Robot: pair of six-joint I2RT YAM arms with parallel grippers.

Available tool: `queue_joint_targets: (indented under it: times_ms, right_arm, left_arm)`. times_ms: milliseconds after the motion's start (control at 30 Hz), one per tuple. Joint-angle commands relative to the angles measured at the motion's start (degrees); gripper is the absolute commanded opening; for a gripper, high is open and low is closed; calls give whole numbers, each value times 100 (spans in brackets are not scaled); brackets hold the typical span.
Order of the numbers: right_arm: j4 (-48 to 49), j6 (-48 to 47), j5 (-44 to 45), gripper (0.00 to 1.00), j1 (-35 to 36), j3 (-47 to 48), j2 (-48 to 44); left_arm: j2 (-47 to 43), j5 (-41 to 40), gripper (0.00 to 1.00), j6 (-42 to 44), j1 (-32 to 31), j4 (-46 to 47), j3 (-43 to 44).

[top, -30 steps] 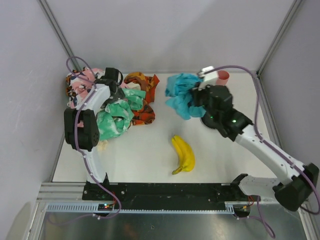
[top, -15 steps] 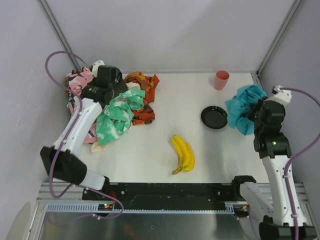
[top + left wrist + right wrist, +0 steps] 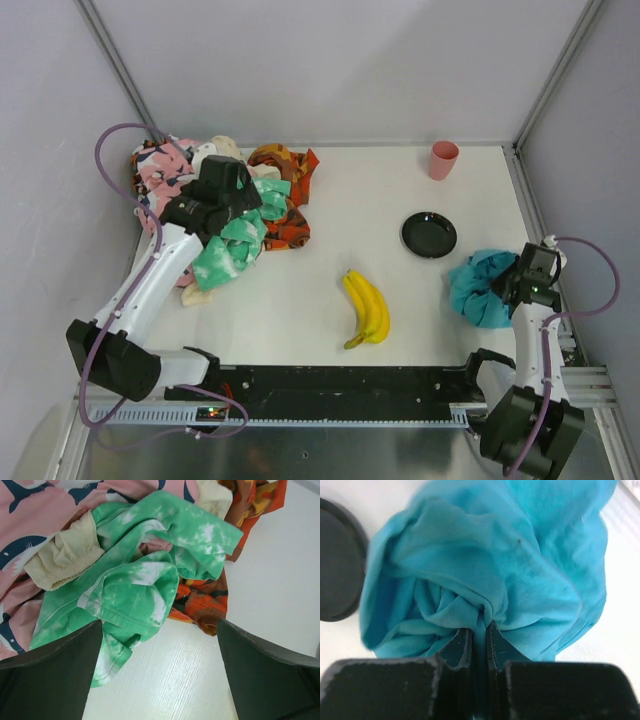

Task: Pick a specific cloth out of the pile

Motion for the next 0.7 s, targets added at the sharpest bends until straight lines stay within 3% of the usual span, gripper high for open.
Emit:
queue_joint_targets:
  times_ms: [0, 133, 200, 400, 533, 667]
  right_arm:
    - [598, 320, -115, 18, -211, -292, 178]
    - [608, 321, -134, 78, -257, -361, 10]
    - [597, 241, -241, 94, -221, -268, -324]
    - [488, 2, -933, 99, 230, 605, -1367]
    - [1298, -17, -1926, 100, 434, 774, -2011]
    - [1938, 17, -2188, 99, 494, 785, -2347]
  left_arm:
    - [-314, -98, 100, -88, -65, 14, -313]
    - [-347, -166, 100, -175, -63, 16, -589]
    - [-360, -118, 99, -219, -62, 20, -656]
    - [-713, -165, 100, -335, -63, 28, -803]
    - [-1218, -387, 99, -473, -62, 32, -1000]
    - [-1795, -590, 100, -609, -62, 82, -1189]
